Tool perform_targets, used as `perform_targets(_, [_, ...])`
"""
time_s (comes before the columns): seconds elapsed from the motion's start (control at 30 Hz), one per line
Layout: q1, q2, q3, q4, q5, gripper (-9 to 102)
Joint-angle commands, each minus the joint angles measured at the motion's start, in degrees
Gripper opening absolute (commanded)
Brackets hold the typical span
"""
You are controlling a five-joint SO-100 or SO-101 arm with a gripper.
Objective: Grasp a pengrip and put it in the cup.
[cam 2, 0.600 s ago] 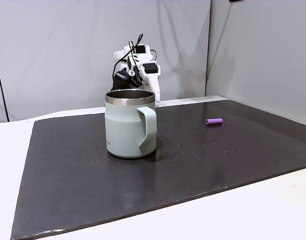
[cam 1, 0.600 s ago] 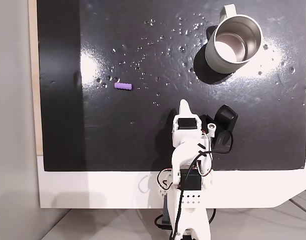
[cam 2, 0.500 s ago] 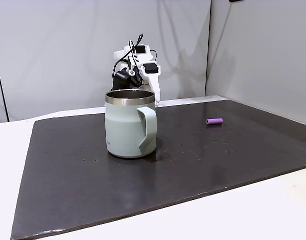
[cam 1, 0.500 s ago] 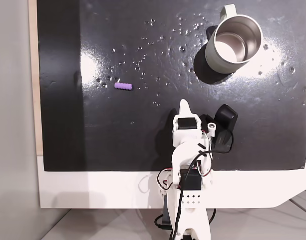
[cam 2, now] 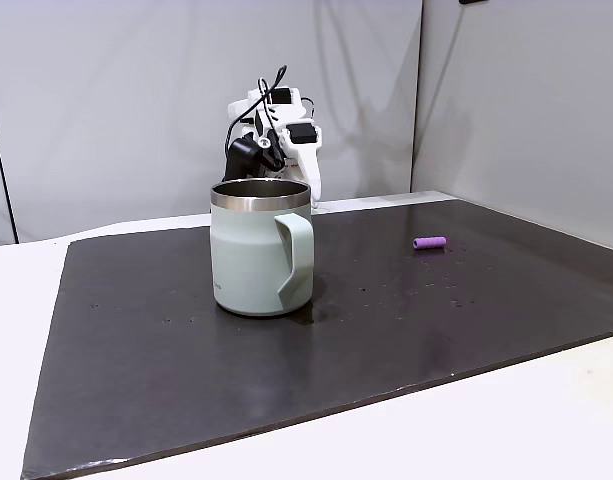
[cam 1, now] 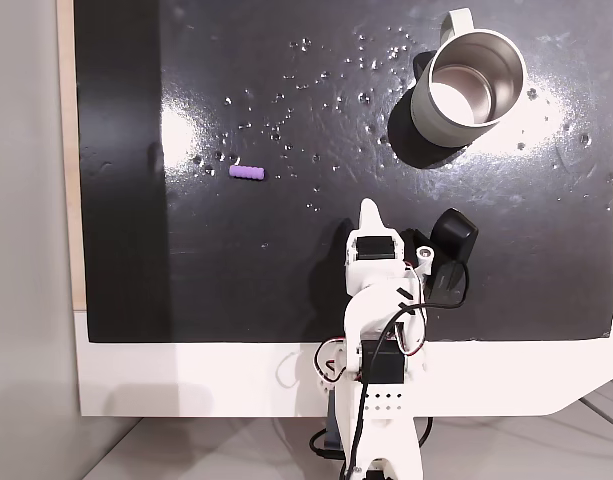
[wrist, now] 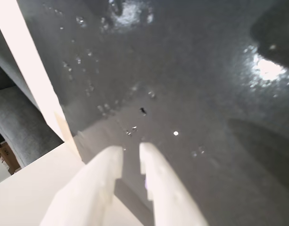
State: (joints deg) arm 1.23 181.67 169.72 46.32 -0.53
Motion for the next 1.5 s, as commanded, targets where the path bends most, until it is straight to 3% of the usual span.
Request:
perform_targets(0.0, [-2.5,-0.6,-8.9,3.0,0.4,0])
perform_targets(0.37, [-5.6,-36.4,-43.9,13.5,12.5,0])
perform_targets(0.83, [-14.2,-77.3,-92.5,40.9,40.9,0])
perform_targets(1.0, [-17.1,-83.1,-95.1,39.6,43.5,0])
perform_targets(1.17, [-17.9,-89.5,-96.7,39.5,45.7,20])
perform_targets(1.47, [-25.2,-99.7,-102.2,38.6,45.8,26])
